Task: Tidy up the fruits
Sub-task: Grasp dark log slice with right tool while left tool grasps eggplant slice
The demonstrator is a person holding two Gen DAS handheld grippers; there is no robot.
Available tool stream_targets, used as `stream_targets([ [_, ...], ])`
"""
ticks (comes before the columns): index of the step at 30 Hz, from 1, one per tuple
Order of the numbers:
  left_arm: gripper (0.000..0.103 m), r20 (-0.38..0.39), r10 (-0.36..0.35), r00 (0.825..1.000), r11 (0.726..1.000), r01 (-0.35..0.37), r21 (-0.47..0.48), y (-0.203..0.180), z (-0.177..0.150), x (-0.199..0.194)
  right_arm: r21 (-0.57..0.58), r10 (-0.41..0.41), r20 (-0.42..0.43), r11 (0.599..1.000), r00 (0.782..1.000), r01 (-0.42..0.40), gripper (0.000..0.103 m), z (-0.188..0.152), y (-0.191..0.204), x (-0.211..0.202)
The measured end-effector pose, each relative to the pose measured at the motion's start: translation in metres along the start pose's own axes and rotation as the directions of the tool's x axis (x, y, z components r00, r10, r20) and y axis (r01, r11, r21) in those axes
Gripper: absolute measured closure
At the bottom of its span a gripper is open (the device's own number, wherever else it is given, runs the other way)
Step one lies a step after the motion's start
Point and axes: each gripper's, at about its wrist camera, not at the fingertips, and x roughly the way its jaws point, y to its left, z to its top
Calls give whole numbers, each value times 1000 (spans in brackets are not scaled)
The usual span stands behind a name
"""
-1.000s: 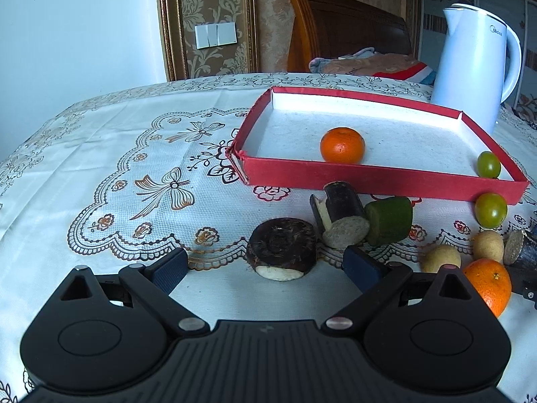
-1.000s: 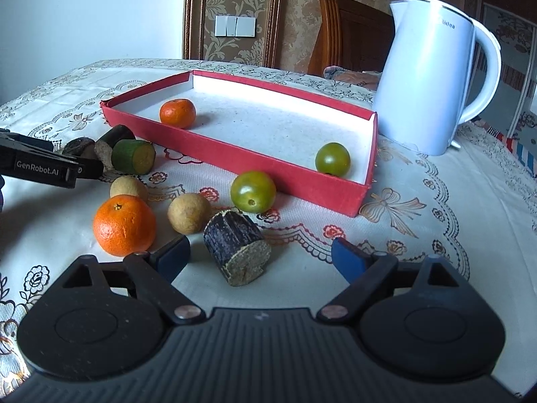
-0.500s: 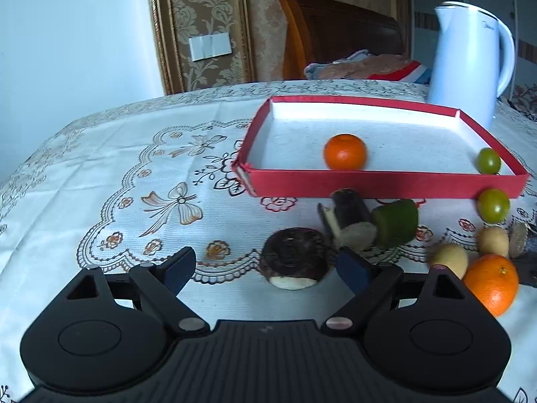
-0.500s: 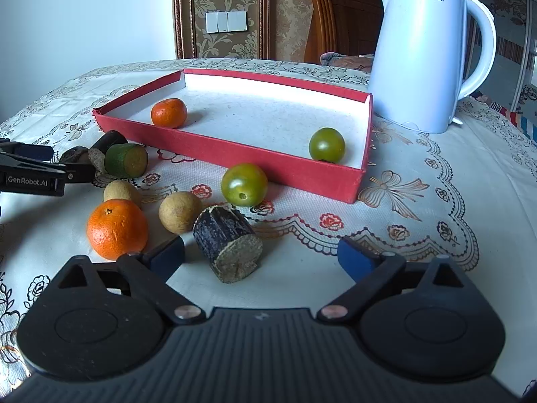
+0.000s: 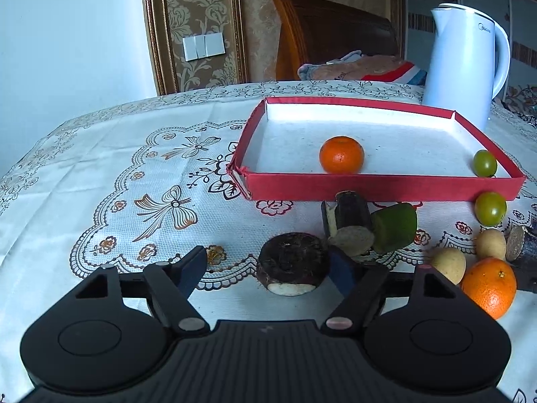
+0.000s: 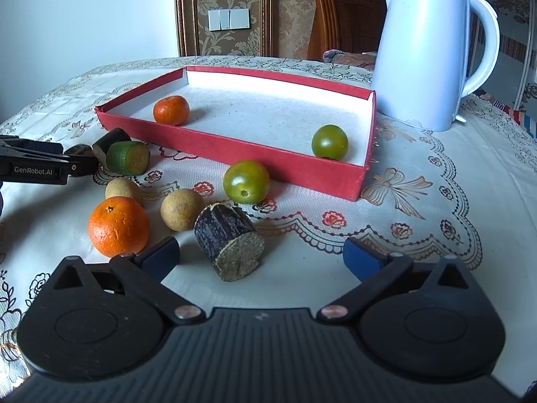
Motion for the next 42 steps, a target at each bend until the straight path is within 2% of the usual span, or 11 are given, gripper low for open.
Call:
stream_targets([
  [4, 27, 0, -4, 1000, 1000, 4, -1, 0, 0, 0, 11, -18, 14, 1000, 1000, 18, 10, 0, -2, -2],
  [10, 26, -5, -5, 1000, 1000, 5, -8, 1, 0, 0, 6, -20, 38, 1000, 999, 20, 29, 0, -1, -6],
  [14, 26, -4, -3, 1000, 1000, 3, -6, 1, 0, 0, 14, -23, 54, 1000, 998, 22, 53, -1, -2, -8],
  [16, 26, -4, -3, 1000, 1000, 3, -6, 1, 0, 0, -1, -31, 52, 1000, 998, 31, 54, -1, 1, -8],
  [18, 26, -4, -1, 1000, 1000, 1, -3, 1, 0, 0, -20, -24, 60, 999, 998, 25, 72, -1, 4, -9],
  [25, 26, -3, 7, 1000, 1000, -7, 3, 0, 0, 0, -18, -45, 67, 999, 997, 46, 72, -2, 4, -10],
  [28, 36, 4, -9, 1000, 1000, 9, 12, -1, -1, -2, -8, -50, 68, 999, 996, 51, 72, -2, 2, -10],
  [30, 48, 9, -27, 1000, 999, 27, 23, -4, -1, -3, -1, -50, 67, 999, 996, 51, 72, -2, 1, -10],
  [33, 53, 15, -31, 999, 999, 30, 43, -8, -2, -4, 5, -58, 68, 998, 996, 58, 72, -2, 0, -10],
  [35, 62, 19, -37, 999, 998, 36, 44, -9, -2, -5, 14, -64, 70, 998, 996, 63, 72, -2, -1, -10],
  [42, 61, 28, 9, 1000, 1000, -9, 10, -5, -2, -7, 49, -78, 75, 996, 994, 74, 72, -3, -6, -12],
])
